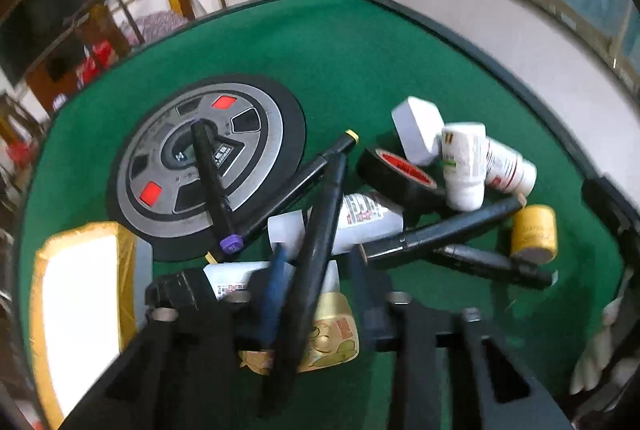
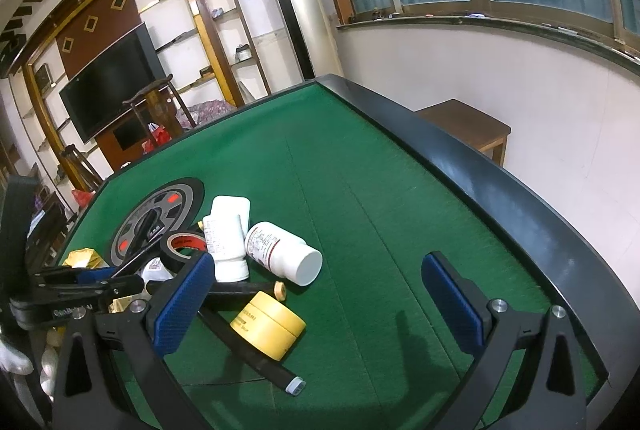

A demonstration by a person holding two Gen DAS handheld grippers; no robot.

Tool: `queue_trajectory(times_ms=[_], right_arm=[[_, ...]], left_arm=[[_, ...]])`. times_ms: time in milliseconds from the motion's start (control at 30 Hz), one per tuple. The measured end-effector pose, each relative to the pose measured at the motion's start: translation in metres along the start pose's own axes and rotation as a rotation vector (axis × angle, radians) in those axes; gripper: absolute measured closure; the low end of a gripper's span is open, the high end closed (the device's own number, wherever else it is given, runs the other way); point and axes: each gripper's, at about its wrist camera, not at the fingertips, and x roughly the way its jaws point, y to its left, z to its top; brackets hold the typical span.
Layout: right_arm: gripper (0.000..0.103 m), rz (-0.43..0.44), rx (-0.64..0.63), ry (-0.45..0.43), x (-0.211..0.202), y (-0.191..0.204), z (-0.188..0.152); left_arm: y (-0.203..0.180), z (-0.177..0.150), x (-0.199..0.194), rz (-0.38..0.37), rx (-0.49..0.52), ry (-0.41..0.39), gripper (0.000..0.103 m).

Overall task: Organize rigid objects
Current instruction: 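Grasp a black marker pen with the left tool while the right tool reaches for a white bottle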

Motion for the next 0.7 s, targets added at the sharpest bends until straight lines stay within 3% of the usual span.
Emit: queue_trajectory(times_ms=[100,233,500,700], right_arm=[[0.000,-0.002,0.002,0.004,0.000,0.000,0.000],[0.000,-0.005,0.004,0.010,0.002,0.000,0.000],[0.000,-0.017,0.002,0.027,0.005,0.001,0.001],[0.000,0.013,-0.006,0.033,0.006,0.002,0.001]], left_arm=[[-0.007,-0.001,-0.001,0.013,0.016,0.000,0.086],[0.005,-0.003,-0.009,-0.029,-0.046,-0.030,0.089],[0.022,-0.039,-0.076,-0.112,-0.131,-0.203,0.089],[0.038,-0.073,-0.117,-0.170,-0.201,-0.268,0.089]])
